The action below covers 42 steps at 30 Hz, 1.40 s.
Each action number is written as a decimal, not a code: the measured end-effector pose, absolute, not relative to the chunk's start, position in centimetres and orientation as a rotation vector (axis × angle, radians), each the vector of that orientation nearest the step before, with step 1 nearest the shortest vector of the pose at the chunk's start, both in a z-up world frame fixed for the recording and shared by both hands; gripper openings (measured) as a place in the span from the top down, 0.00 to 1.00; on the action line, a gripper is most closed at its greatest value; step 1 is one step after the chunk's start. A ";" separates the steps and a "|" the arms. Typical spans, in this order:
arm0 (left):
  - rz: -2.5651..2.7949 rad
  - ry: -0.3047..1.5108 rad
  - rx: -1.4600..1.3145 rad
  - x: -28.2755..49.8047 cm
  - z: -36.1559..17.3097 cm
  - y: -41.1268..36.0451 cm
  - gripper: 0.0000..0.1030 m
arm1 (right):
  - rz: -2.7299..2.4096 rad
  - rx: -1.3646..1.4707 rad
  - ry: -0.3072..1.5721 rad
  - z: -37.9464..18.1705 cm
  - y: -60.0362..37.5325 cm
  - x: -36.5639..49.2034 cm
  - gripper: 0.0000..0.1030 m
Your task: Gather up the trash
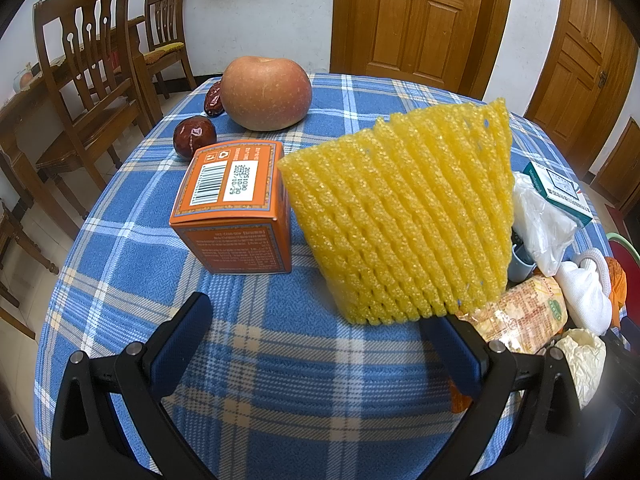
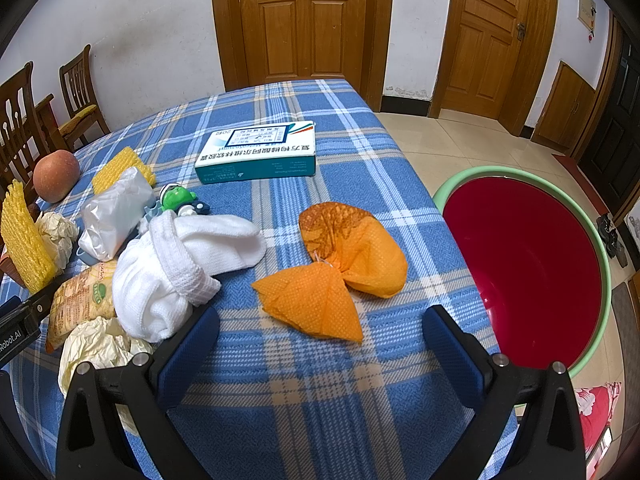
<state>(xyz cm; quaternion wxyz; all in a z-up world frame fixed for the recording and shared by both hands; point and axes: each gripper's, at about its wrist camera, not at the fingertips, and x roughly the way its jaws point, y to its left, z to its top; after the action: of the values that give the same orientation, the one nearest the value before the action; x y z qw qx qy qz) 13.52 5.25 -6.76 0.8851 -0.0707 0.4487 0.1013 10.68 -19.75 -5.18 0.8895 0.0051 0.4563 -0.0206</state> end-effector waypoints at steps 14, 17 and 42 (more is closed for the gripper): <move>0.211 0.933 -0.148 13.7 -6.7 5.3 0.01 | -0.043 0.010 0.948 -5.2 -19.7 10.7 0.00; 0.211 0.934 -0.147 13.7 -6.8 5.3 0.01 | -0.043 0.011 0.948 -5.2 -19.7 10.7 0.00; -0.145 0.854 -0.152 7.4 -4.3 7.6 0.01 | -0.043 0.008 0.950 -5.1 -19.6 5.6 0.00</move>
<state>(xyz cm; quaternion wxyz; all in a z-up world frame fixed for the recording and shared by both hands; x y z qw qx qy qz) 7.37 7.57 -4.32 0.9049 -0.0738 0.4132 -0.0702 5.57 -19.57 -5.10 0.8892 0.0040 0.4571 -0.0207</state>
